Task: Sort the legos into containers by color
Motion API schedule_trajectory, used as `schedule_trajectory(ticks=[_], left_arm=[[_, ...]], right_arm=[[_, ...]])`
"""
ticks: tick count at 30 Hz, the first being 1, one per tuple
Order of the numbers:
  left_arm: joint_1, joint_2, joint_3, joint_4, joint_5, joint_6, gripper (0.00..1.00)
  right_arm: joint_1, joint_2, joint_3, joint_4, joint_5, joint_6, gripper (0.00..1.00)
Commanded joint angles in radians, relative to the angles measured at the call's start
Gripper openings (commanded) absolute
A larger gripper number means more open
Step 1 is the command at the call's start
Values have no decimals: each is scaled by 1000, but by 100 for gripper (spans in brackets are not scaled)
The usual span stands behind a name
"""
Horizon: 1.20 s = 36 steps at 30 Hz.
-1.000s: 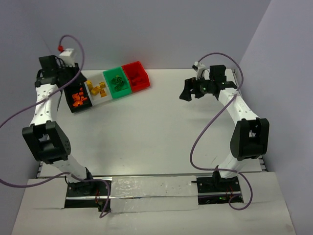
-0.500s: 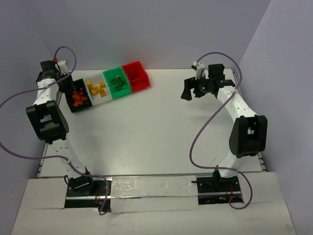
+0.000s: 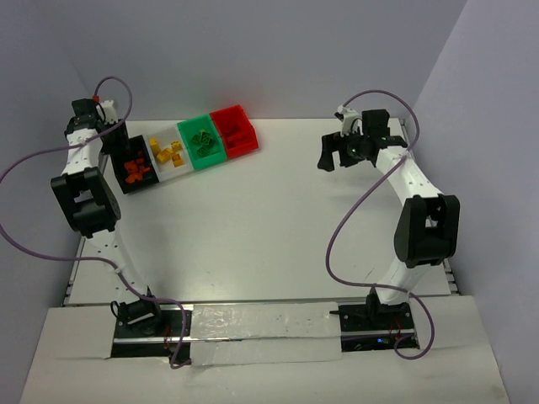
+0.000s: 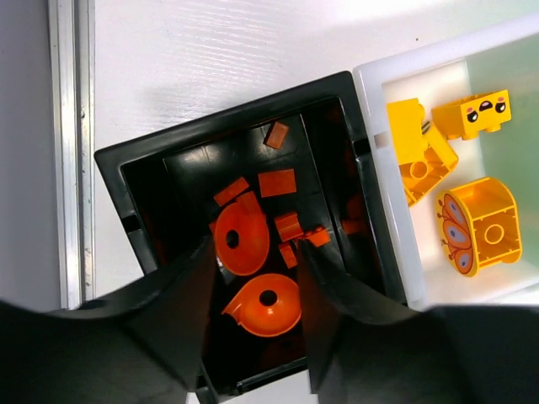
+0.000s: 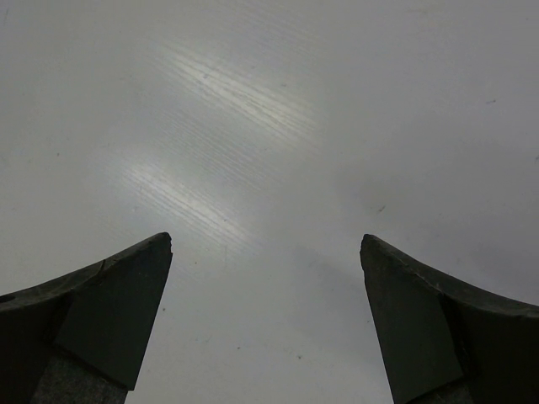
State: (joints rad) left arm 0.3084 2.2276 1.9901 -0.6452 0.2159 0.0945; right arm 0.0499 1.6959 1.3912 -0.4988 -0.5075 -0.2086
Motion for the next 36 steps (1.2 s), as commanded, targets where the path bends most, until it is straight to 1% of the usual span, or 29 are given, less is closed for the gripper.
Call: schedule_trajectory(ticks=[1, 2, 6, 8, 10, 11, 12, 13, 15, 17, 18, 20, 23, 25, 29, 36], left_arm=[[-5, -17, 59, -14, 26, 10, 59], [-7, -23, 60, -14, 38, 12, 67], [-29, -74, 58, -27, 66, 25, 70], [-62, -102, 50, -51, 85, 40, 73], [-105, -158, 20, -53, 67, 52, 74], [-137, -165, -7, -45, 60, 56, 74], [-205, -222, -49, -28, 7, 58, 74], [-246, -274, -105, -16, -10, 59, 75], [-329, -324, -165, 23, -10, 45, 76], [-369, -356, -207, 43, 8, 14, 89], [-400, -369, -217, 44, 27, -12, 92], [-428, -371, -213, 35, 56, -41, 94], [-453, -370, -197, 29, 74, -85, 96], [-465, -375, -201, 31, 79, -85, 96], [-506, -408, -248, 54, 15, -78, 96], [-522, -431, -274, 64, -9, -68, 96]], right_arm=[[-22, 30, 90, 13, 27, 14, 100], [-24, 38, 106, 14, 29, 14, 100], [-32, 46, 149, 18, 32, 21, 100], [-36, 38, 162, 33, 43, 36, 100], [-38, 15, 165, 49, 52, 52, 100], [-39, 10, 160, 66, 56, 67, 100], [-35, -24, 142, 118, 67, 113, 100], [-33, -46, 130, 150, 73, 143, 100], [-22, -87, 116, 197, 77, 169, 100], [-6, -104, 112, 202, 87, 165, 100], [10, -108, 114, 194, 90, 160, 100], [25, -117, 106, 188, 95, 155, 100], [57, -162, 58, 201, 97, 150, 100], [70, -179, 32, 204, 100, 138, 100], [100, -211, -7, 204, 106, 124, 100], [102, -217, -12, 200, 107, 116, 100]])
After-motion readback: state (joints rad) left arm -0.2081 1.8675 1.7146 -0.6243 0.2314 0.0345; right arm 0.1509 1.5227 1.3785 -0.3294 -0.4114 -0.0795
